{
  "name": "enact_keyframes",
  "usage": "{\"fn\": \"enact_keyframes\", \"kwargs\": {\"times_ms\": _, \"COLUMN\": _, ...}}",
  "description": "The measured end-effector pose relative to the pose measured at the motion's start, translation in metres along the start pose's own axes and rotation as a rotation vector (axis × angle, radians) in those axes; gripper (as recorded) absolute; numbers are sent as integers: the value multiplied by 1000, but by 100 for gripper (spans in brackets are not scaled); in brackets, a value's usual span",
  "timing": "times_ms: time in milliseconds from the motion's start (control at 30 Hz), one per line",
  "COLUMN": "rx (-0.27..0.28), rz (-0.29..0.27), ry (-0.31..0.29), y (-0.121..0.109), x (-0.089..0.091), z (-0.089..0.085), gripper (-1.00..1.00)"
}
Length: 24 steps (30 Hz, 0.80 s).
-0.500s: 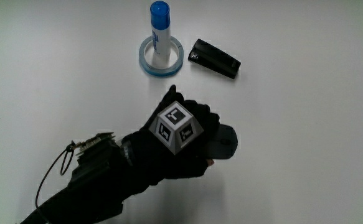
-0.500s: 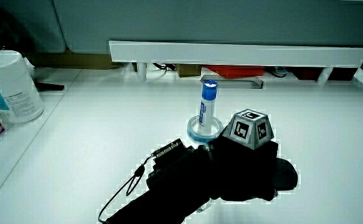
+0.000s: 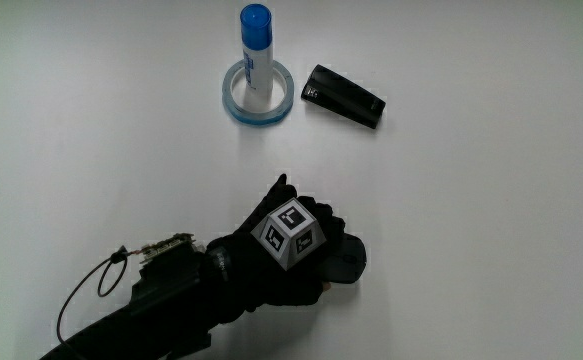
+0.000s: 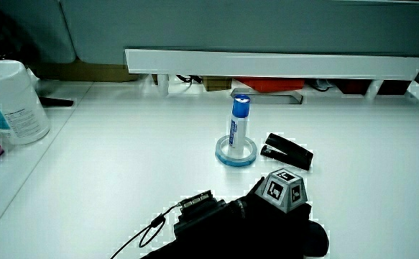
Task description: Place mouse
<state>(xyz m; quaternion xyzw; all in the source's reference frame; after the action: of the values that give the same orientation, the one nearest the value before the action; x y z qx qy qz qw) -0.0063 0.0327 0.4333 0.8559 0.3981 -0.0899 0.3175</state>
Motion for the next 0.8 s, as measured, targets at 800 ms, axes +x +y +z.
{"fn": "enact_keyframes", "kwargs": {"times_ms": 800, "rx": -69, "rz": 48, "ry": -58, "y": 12, "x": -14, "z": -37, "gripper": -17}}
